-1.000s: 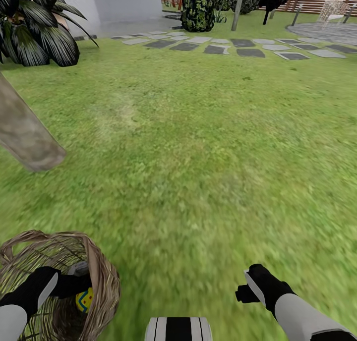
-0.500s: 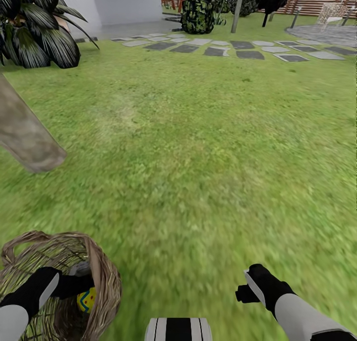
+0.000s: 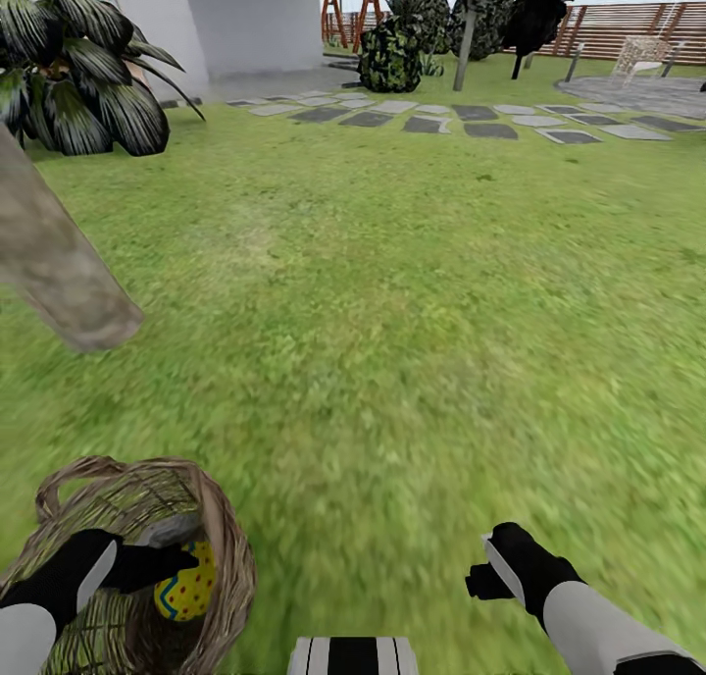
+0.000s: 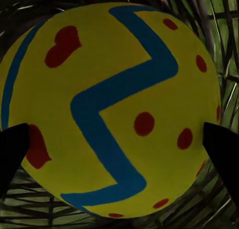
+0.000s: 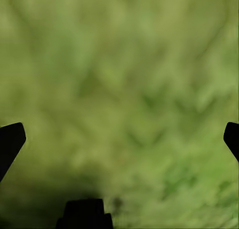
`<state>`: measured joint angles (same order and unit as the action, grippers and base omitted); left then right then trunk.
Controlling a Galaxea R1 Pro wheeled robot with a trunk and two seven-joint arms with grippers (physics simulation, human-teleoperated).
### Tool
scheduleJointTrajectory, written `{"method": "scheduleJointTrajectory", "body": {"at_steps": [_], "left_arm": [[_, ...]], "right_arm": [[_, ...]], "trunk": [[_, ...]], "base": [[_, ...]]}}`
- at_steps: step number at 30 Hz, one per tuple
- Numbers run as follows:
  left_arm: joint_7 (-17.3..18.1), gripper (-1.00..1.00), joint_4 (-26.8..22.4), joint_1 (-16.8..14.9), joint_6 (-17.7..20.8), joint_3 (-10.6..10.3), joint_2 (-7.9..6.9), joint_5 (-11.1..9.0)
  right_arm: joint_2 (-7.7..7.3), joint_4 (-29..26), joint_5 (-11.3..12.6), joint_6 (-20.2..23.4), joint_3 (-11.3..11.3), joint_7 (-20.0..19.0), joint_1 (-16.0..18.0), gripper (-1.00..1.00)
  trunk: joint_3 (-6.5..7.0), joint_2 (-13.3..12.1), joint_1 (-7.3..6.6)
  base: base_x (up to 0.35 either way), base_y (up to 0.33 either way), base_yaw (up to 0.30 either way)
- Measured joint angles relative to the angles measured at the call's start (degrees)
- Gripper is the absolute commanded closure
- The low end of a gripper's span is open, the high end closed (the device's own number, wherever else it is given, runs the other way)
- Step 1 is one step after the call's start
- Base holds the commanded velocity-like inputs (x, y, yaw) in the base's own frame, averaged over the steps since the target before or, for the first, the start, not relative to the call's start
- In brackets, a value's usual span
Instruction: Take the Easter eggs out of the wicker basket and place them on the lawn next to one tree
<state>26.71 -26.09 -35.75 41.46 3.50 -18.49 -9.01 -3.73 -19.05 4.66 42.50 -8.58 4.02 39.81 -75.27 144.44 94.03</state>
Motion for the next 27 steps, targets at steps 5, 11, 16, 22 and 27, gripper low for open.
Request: {"method": "scheduleJointTrajectory", "body": {"at_steps": [5, 11, 16, 22, 27], "left_arm": [[0.0, 1.0, 0.0, 0.0, -0.2, 0.0, 0.04, -0.2], [0.0, 1.0, 0.0, 0.0, -0.2, 0.0, 1.28, 0.0], [0.0, 1.0, 0.0, 0.0, -0.2, -0.1, 1.41, 0.4], [0.0, 1.0, 0.0, 0.0, -0.2, -0.1, 1.29, 0.2], [0.0, 1.0, 0.0, 0.0, -0.3, -0.1, 1.44, 0.1]], "right_arm": [[0.0, 0.0, 0.0, 0.0, 0.0, 0.0, 0.0, -1.0], [0.0, 0.0, 0.0, 0.0, 0.0, 0.0, 0.0, -1.0], [0.06, 0.0, 0.0, 0.0, 0.0, 0.0, 0.0, -1.0], [0.08, 0.1, 0.0, 0.0, 0.0, 0.0, 0.0, -1.0], [0.09, 0.1, 0.0, 0.0, 0.0, 0.0, 0.0, -1.0]], "trunk": [[0.22, 0.0, -0.03], [1.55, -0.1, -0.19], [2.65, -0.2, -0.31], [3.98, -0.2, -0.47], [4.43, -0.3, -0.5]], "base": [[-0.001, 0.018, 0.0], [0.0, 0.0, 0.0], [0.0, 0.0, 0.0], [0.0, 0.01, 0.0], [-0.072, 0.119, 0.0]]}}
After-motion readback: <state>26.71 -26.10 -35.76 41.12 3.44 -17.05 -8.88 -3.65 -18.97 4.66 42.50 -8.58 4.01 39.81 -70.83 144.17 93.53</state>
